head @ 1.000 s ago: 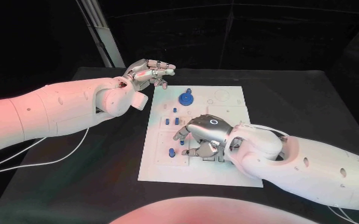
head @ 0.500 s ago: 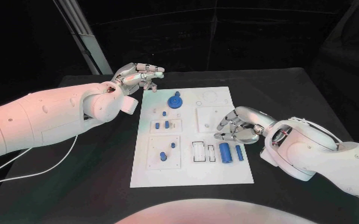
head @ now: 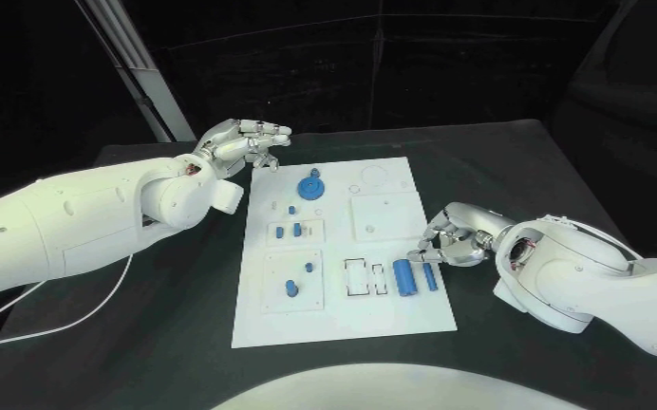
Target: Assemble the parts on the task board
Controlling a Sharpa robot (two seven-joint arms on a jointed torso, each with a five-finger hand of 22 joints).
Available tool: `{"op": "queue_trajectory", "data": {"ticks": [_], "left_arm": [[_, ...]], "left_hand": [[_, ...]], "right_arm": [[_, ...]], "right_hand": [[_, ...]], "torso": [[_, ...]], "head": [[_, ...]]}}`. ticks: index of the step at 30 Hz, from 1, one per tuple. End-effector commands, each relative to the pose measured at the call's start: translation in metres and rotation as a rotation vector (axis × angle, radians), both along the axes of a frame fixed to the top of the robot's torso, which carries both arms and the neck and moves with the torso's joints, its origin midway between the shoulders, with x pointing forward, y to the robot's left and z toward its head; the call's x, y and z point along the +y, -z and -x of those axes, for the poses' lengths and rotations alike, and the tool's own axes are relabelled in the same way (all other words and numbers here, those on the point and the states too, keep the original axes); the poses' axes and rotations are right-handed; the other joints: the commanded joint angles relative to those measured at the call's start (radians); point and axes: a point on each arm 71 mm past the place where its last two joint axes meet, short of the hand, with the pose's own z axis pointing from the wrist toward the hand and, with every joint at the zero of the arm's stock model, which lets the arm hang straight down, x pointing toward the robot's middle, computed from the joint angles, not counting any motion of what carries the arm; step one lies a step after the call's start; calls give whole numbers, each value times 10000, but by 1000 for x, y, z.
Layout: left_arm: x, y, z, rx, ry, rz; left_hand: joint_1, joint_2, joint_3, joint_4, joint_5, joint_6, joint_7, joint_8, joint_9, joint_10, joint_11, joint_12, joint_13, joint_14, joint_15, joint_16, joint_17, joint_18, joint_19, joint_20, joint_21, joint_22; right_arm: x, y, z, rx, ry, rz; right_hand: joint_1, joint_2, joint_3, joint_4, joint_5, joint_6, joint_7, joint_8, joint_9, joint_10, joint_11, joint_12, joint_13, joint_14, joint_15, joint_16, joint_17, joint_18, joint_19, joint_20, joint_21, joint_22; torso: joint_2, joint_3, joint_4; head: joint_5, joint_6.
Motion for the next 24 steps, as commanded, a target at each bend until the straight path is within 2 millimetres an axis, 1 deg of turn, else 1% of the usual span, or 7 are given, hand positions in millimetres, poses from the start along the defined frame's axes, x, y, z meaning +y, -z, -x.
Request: {"op": "queue_trajectory", "data": {"ticks": [1, 5, 12, 19, 22, 24], "left_arm": [[-1, -1, 0, -17, 63, 89], [-1, 0, 0, -10, 67, 91], [0, 0, 0, -2, 66, 92], [0, 0, 0, 5, 67, 92], [1, 0, 1, 9, 55, 86], [1, 0, 1, 11, 53, 85]], "left_hand": [[44, 33, 50, 6, 49, -40, 13, 63, -8, -26, 49, 57, -17, -72, -9, -57, -8, 138, -80, 9, -40, -9], [44, 33, 50, 6, 49, -40, 13, 63, -8, -26, 49, 57, -17, -72, -9, -57, -8, 138, -80, 9, -40, -9], [44, 33, 50, 6, 49, -40, 13, 63, -8, -26, 49, 57, -17, -72, -9, -57, -8, 138, -80, 9, -40, -9], [44, 33, 50, 6, 49, -40, 13, 63, -8, -26, 49, 57, -17, -72, -9, -57, -8, 138, -80, 9, -40, -9], [44, 33, 50, 6, 49, -40, 13, 63, -8, -26, 49, 57, -17, -72, -9, -57, -8, 138, -80, 9, -40, -9], [44, 33, 50, 6, 49, -40, 13, 63, -8, -26, 49, 57, -17, -72, -9, -57, -8, 138, -80, 9, -40, -9]], "right_arm": [[2, 3, 1, 336, -84, 591], [8, 3, 1, 193, -259, 686], [17, 1, 2, -138, -587, 803], [18, 4, 3, -77, -1017, 1421], [19, 7, 4, -138, -1224, 1746], [19, 9, 5, -205, -1324, 1887]], "right_hand": [[-105, 26, -91, -9, 58, -116, 8, 88, 13, -24, 1, 92, 123, -45, -1, -36, 1, -155, -21, 14, 0, 33], [-72, 46, -169, -10, 158, -147, 3, 179, 25, 39, -3, 326, 411, -31, -3, -28, 14, -166, 10, 13, 29, 95], [-65, 31, -316, -3, 242, -175, -18, 356, 59, 217, -20, 844, 1004, 4, -15, 28, 96, -202, 100, 5, 117, 276], [-165, 109, -439, 3, 192, -132, -68, 586, 135, 311, -58, 1167, 1392, 20, -41, 55, 119, -232, 177, -14, 200, 439], [-234, 153, -484, 2, 169, -101, -91, 680, 174, 340, -77, 1268, 1518, 22, -55, 59, 119, -245, 209, -24, 235, 509], [-253, 161, -500, 2, 167, -99, -96, 705, 185, 348, -80, 1298, 1556, 21, -58, 54, 108, -248, 217, -27, 244, 528]], "torso": [[10, -6, 14], [17, -16, 17], [19, -20, 4], [23, -35, 10], [20, -25, 7], [14, -29, 15]], "head": [[-28, 5], [-28, 0], [-26, -19], [-36, -42], [-23, -67], [-23, -77]]}}
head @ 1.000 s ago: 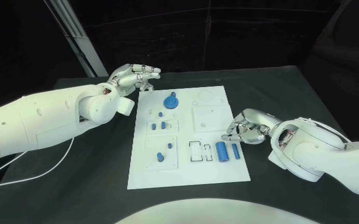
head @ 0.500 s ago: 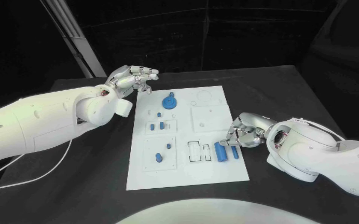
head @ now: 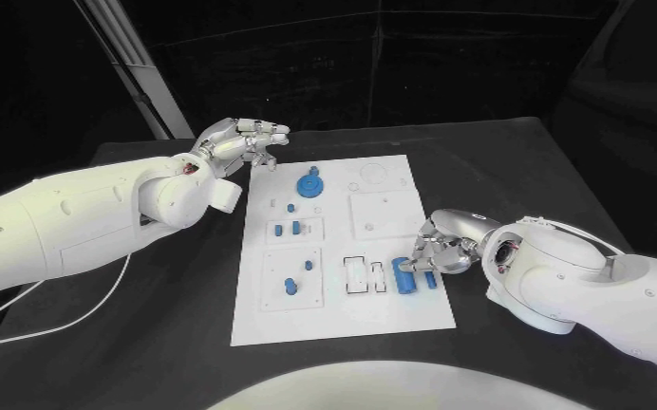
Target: Assemble the parts on the task board
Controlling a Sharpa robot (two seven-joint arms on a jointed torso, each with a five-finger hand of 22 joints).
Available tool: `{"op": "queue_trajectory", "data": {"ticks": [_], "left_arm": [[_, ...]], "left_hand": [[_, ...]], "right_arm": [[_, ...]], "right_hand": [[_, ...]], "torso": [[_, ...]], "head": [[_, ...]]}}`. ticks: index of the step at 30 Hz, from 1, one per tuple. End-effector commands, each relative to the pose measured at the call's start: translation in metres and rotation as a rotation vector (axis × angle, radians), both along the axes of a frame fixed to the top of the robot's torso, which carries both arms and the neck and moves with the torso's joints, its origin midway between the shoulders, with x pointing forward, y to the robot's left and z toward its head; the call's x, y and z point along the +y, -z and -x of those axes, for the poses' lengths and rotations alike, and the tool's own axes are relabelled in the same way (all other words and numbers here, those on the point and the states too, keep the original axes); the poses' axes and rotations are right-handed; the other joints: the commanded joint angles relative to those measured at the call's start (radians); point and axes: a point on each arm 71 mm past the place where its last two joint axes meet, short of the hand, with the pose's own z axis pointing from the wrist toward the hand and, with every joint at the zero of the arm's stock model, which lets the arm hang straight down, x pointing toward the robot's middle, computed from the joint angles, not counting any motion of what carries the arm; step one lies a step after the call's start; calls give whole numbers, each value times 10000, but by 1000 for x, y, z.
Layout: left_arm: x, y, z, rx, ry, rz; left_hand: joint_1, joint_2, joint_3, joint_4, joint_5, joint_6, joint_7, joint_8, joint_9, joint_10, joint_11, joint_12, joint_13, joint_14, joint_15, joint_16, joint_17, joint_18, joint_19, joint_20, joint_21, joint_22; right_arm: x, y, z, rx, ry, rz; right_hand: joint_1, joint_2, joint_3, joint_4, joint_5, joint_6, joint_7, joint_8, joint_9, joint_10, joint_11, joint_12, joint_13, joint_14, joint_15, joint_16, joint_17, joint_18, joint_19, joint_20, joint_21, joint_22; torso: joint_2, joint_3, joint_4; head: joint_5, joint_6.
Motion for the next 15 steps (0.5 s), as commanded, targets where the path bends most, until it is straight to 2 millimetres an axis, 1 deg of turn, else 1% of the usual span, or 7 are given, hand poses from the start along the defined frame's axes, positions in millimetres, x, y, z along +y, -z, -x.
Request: {"op": "queue_trajectory", "data": {"ticks": [1, 10, 15], "left_arm": [[0, -1, 0, -14, 69, 94], [1, -1, 0, -8, 50, 86], [1, -1, 0, 0, 40, 79]], "left_hand": [[45, 33, 50, 6, 49, -40, 13, 63, -8, -26, 49, 57, -17, -72, -9, -57, -10, 138, -80, 9, -40, -11], [45, 33, 50, 6, 49, -40, 13, 63, -8, -26, 49, 57, -17, -72, -9, -57, -10, 138, -80, 9, -40, -11], [35, 35, 56, 4, 48, -36, 10, 71, -7, -26, 47, 63, -17, -73, -8, -60, -25, 138, -76, 9, -47, -17]], "right_arm": [[2, 2, 2, -221, -553, 811], [11, 6, 4, -136, -899, 961], [15, 9, 5, -18, -992, 955]], "right_hand": [[-112, 5, -71, 2, -42, 6, -65, 74, 24, 59, -10, 80, 57, 21, -61, 52, -11, -95, 77, -27, 51, 41], [-216, -1, -159, 2, -92, 59, -104, 235, 101, 115, -40, 252, 274, 24, -84, 63, -1, -118, 129, -46, 111, 161], [-237, 2, -175, 2, -105, 78, -117, 282, 127, 141, -51, 317, 353, 28, -91, 73, 15, -126, 149, -52, 132, 205]], "torso": [[-8, 0, 8], [-5, 3, 1], [-1, -3, 3]], "head": [[12, -17], [23, -27], [27, -21]]}}
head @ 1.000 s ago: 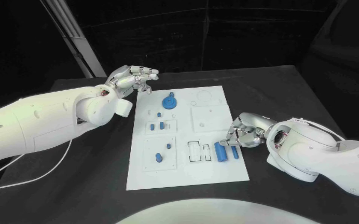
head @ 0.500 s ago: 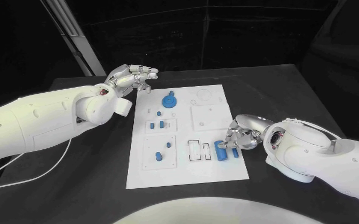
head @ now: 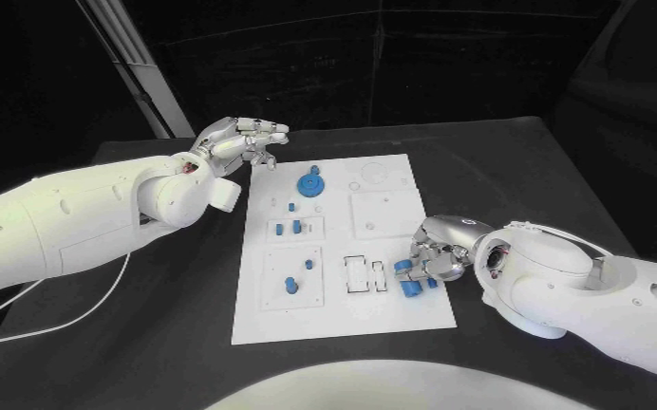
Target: Assemble the parts on the task board
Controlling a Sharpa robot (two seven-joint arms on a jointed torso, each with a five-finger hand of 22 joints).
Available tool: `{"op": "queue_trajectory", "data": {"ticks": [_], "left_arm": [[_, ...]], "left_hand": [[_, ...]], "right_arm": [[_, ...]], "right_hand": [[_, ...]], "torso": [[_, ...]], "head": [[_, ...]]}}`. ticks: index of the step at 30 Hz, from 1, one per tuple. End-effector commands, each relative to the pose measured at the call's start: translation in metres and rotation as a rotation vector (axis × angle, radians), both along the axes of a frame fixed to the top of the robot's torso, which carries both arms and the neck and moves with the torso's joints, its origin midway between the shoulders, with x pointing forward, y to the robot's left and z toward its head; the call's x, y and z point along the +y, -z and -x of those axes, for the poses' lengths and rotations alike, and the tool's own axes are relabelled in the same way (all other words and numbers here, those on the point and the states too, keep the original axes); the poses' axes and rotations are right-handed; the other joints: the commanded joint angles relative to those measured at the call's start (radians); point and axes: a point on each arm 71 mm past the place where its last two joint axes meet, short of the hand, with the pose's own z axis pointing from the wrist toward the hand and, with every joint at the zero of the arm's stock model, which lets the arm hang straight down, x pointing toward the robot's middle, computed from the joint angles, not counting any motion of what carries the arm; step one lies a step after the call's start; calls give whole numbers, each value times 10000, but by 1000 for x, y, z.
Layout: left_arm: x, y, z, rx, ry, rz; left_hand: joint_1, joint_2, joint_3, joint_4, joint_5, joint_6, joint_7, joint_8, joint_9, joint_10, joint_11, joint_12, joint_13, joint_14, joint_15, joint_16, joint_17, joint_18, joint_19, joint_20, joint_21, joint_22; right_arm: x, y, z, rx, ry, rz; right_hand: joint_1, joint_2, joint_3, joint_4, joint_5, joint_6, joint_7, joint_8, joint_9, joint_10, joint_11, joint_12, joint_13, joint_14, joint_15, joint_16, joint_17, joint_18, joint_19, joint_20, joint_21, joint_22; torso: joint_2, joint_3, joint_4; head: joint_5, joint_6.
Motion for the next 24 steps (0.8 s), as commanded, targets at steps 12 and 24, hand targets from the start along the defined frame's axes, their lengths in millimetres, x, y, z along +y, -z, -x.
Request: {"op": "queue_trajectory", "data": {"ticks": [12, 24], "left_arm": [[0, -1, 1, 18, 68, 82], [0, -1, 1, 58, 102, 87]], "left_hand": [[35, 35, 56, 4, 48, -36, 10, 66, -7, -26, 47, 63, -16, -74, -8, -60, -21, 138, -76, 9, -47, -17], [35, 35, 56, 4, 48, -36, 10, 66, -7, -26, 47, 63, -16, -74, -8, -60, -21, 138, -76, 9, -47, -17]], "right_arm": [[7, 9, 0, 328, -421, 487], [12, 6, 2, -119, -74, -125]], "right_hand": [[-20, 128, -45, -23, 56, 73, -95, 221, 122, 116, -35, 148, 182, -8, -87, 41, 2, -138, 95, -7, 97, 78], [849, 513, -5, -70, 1317, 200, -200, 545, 409, 234, -142, 302, 513, 11, -174, 84, 43, -171, 167, -93, 196, 265]], "torso": [[1, -5, 1], [1, 8, -9]], "head": [[7, -29], [18, -21]]}}
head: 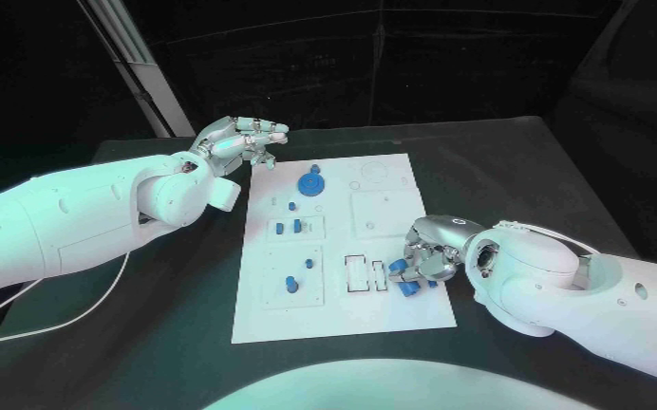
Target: Assemble the parts on the task board
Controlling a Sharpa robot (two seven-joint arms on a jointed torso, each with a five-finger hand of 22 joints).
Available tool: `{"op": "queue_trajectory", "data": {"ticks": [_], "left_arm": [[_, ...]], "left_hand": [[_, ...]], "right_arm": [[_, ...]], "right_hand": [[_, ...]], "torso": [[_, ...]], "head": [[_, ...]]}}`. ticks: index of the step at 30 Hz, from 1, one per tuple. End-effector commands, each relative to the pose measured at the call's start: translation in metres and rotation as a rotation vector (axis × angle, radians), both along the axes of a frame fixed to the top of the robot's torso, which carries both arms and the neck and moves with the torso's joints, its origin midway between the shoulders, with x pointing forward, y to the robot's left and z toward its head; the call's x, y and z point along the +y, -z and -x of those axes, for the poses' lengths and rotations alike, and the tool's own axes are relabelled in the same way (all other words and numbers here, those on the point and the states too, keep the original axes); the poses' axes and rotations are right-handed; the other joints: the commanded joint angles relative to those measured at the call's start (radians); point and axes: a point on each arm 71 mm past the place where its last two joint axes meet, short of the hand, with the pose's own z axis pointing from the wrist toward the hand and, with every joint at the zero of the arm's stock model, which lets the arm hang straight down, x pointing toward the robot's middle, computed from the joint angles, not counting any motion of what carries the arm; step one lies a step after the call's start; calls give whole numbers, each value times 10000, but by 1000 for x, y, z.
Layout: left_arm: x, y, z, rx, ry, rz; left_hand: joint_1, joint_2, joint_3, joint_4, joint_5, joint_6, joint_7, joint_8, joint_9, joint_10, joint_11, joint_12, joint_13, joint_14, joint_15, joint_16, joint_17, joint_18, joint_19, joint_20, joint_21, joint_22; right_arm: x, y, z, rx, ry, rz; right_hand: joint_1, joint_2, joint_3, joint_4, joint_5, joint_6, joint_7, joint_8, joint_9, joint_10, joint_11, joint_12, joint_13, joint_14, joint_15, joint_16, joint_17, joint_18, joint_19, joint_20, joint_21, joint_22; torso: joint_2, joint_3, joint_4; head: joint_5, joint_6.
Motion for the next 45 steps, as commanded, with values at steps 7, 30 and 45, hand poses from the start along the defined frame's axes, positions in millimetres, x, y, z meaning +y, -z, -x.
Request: {"op": "queue_trajectory", "data": {"ticks": [7, 30, 45], "left_arm": [[-1, -1, 0, 24, 131, 106], [-5, -1, 0, 74, 248, 129], [-8, -1, 0, 127, 346, 144]], "left_hand": [[39, 35, 64, -6, 50, -37, 8, 38, -7, -28, 45, 65, -11, -75, -10, -62, -18, 139, -74, 8, -51, -14], [45, 35, 70, -13, 51, -39, 7, 39, -8, -30, 44, 66, -12, -74, -11, -61, -16, 139, -73, 8, -53, -16], [45, 35, 70, -13, 51, -39, 7, 39, -8, -30, 44, 66, -12, -74, -11, -61, -16, 139, -73, 8, -53, -16]], "right_arm": [[1, -4, 6, 203, 1250, -1809], [22, -7, 8, 660, 1476, -3161], [40, 4, 4, 1550, 1487, -2908]], "right_hand": [[35, 343, -120, 61, 1091, 157, -128, -2, 138, 191, -61, 23, 134, 45, -121, 91, 61, -185, 118, -34, 102, 112], [9, 406, -168, 48, 1276, 276, -168, -35, 191, 258, -96, 68, 232, 53, -148, 118, 94, -191, 136, -58, 122, 148], [-104, 431, -249, 71, 1154, 333, -178, -68, 228, 224, -103, -85, 122, 40, -157, 89, 37, -192, 135, -69, 124, 154]], "torso": [[-8, -6, 10], [5, -13, 8], [10, -7, -5]], "head": [[-19, 23], [17, 68], [105, 64]]}}
